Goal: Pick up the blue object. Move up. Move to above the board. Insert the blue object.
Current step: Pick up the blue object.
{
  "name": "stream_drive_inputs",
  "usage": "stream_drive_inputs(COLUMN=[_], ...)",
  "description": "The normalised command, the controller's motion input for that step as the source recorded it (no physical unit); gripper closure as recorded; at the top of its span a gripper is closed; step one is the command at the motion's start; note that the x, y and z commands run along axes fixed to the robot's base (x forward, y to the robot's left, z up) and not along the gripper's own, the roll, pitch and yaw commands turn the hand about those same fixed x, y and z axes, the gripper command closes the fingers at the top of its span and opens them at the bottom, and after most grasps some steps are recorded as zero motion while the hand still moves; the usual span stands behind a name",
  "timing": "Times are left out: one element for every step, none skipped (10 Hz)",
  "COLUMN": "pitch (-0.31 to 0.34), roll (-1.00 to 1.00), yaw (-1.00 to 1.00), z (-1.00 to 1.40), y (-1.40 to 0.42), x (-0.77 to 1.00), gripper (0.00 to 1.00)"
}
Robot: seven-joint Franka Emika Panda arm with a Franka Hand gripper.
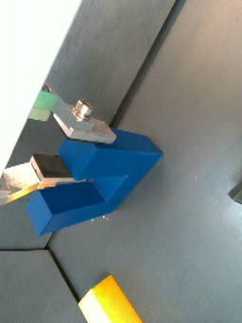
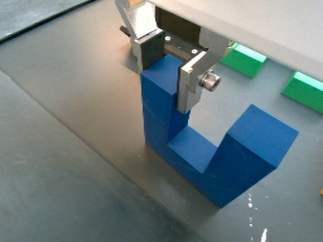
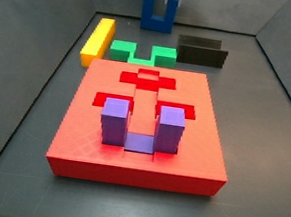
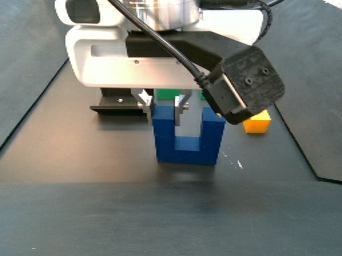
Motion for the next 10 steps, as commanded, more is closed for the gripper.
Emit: stream_drive_inputs(pitch=[0.000,0.000,0.000,0.000,0.000,0.000,0.000,0.000,0.000,0.000], roll=[0.00,0.00,0.00,0.00,0.00,0.00,0.00,0.00,0.00,0.00], yaw=[0.00,0.00,0.00,0.00,0.00,0.00,0.00,0.00,0.00,0.00], z=[0.00,0.00,0.00,0.00,0.00,0.00,0.00,0.00,0.00,0.00], y=[0.00,0.00,0.00,0.00,0.00,0.00,0.00,0.00,0.00,0.00], x=[0.00,0.00,0.00,0.00,0.00,0.00,0.00,0.00,0.00,0.00], gripper=[1.00,1.00,1.00,1.00,1.00,1.00,1.00,1.00,1.00,1.00])
